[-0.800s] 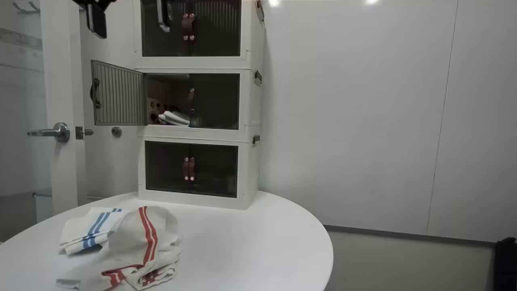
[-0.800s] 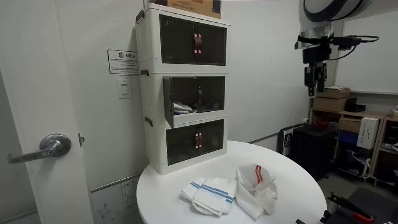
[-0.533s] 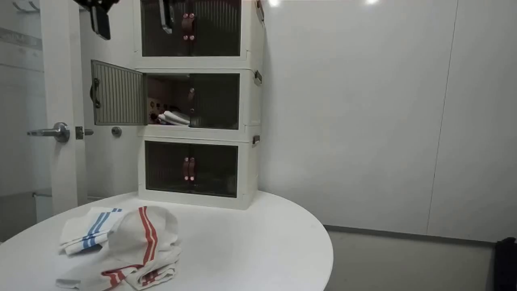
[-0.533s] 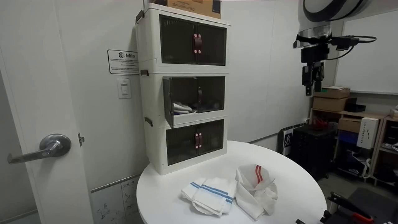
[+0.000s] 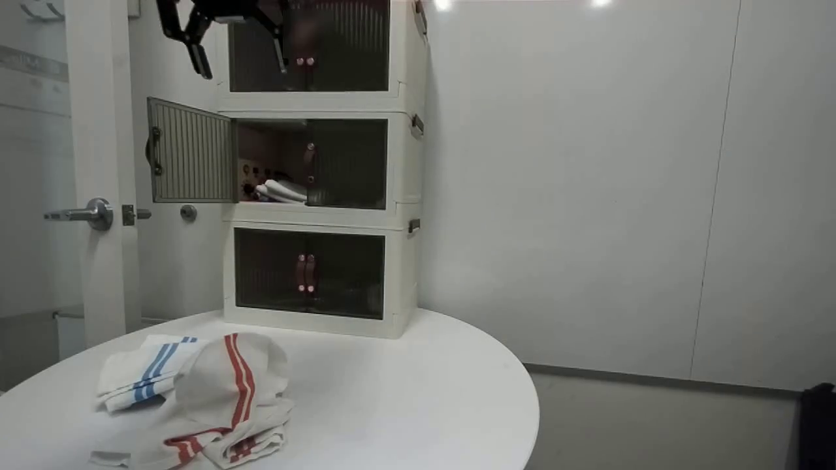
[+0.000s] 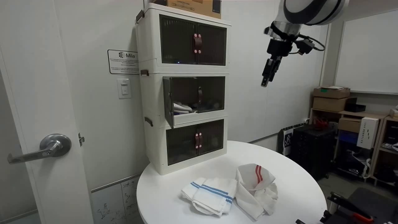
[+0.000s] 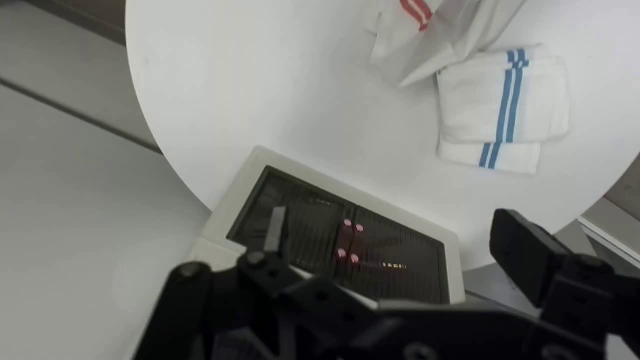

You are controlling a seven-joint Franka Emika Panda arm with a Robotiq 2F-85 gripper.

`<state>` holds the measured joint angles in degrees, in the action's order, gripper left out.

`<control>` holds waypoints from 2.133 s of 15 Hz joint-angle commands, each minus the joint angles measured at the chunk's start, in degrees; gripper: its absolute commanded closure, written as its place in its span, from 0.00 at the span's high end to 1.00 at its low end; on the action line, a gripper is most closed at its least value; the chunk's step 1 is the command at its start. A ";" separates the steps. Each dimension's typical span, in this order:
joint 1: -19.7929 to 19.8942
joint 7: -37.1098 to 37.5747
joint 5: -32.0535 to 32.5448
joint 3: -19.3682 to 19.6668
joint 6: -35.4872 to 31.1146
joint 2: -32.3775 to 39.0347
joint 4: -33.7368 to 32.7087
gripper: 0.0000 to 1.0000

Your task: Open the right door of the cabinet in the middle

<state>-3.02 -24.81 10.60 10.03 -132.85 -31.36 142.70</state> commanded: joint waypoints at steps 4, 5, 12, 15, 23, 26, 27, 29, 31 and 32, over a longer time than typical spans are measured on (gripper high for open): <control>-12.52 -23.99 -19.94 13.43 -18.69 11.09 -5.69 1.00; -16.38 -28.44 -24.51 16.76 -20.14 12.22 -6.69 1.00; -46.52 -56.98 -58.72 42.18 -15.73 15.35 -16.58 1.00; -54.37 -68.54 -71.22 51.89 -6.21 16.72 -19.99 1.00; -47.48 -68.18 -72.84 48.01 1.24 20.21 -19.38 1.00; -41.24 -75.80 -79.70 41.92 4.08 22.61 -18.05 1.00; -38.22 -79.17 -82.55 39.00 6.07 23.83 -17.69 1.00; -30.82 -83.81 -86.51 31.92 9.96 26.48 -17.48 1.00; -22.33 -86.65 -88.31 23.96 13.40 29.27 -18.21 1.00; -18.04 -87.27 -87.98 20.02 14.34 30.83 -18.97 1.00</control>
<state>-32.28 -107.88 -75.20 39.78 -123.18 -5.47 126.03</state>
